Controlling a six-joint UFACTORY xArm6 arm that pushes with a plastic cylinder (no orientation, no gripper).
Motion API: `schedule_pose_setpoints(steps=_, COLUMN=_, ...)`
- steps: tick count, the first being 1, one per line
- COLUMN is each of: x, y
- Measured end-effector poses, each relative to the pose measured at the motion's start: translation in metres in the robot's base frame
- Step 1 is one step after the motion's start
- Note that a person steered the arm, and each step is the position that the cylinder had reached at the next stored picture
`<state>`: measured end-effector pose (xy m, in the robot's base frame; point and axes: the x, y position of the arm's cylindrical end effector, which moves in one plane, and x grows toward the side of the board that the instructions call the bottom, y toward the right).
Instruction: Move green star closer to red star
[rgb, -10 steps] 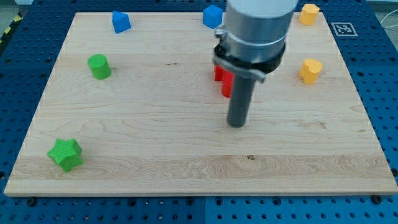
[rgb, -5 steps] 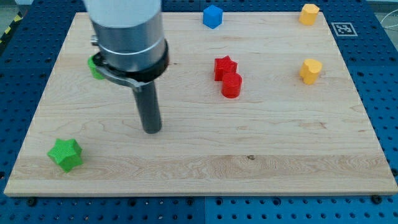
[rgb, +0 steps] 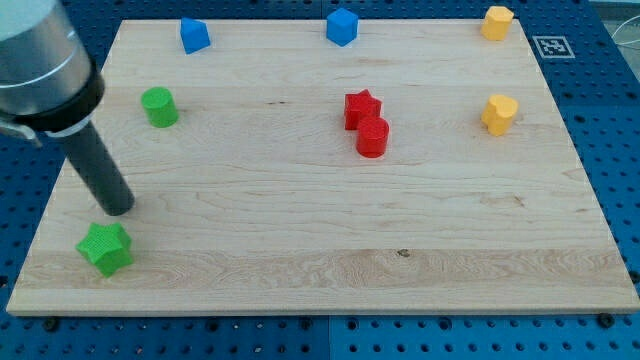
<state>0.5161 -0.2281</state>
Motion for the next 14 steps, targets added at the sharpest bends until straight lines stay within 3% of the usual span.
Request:
schedule_pose_setpoints(steps=2, x=0.052, y=-0.045)
schedule_pose_setpoints(steps=3, x=0.08, y=-0.027)
schedule_pose_setpoints(steps=5, x=0.036, y=0.012)
schedule_pose_setpoints(steps=8, x=0.016, y=0.106)
schedule_pose_setpoints(steps=10, x=-0.038, y=0.153)
schedule_pose_setpoints(steps=11, x=-0.053, y=0.158)
schedule_pose_setpoints(steps=13, x=-0.034, y=0.099)
schedule_pose_setpoints(steps=14, x=-0.056, y=0.096)
